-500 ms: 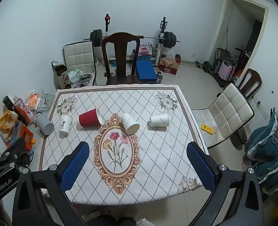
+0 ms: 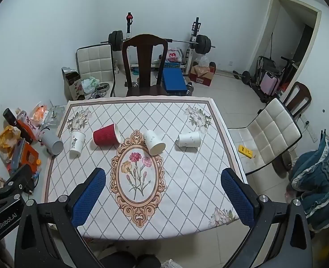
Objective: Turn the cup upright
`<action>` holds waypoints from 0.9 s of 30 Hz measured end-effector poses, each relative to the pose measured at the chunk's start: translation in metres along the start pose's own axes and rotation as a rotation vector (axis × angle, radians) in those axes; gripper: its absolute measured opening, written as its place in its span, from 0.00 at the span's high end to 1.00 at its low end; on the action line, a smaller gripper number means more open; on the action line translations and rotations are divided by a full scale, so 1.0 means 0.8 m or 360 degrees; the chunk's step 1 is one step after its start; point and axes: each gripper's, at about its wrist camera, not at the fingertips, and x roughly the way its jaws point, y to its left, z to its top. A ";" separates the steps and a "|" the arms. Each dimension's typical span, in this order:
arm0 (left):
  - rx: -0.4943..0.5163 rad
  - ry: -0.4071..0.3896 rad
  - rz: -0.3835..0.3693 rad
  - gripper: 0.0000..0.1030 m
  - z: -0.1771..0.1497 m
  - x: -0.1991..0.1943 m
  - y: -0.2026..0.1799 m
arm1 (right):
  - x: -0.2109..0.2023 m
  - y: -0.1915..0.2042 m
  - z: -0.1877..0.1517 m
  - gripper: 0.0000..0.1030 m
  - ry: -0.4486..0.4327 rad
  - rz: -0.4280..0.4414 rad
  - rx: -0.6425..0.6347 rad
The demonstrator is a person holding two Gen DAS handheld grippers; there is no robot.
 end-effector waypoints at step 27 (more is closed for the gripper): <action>-0.0001 -0.0007 0.0002 0.00 0.004 -0.002 -0.002 | 0.001 0.002 0.002 0.00 0.0011 0.0005 -0.0002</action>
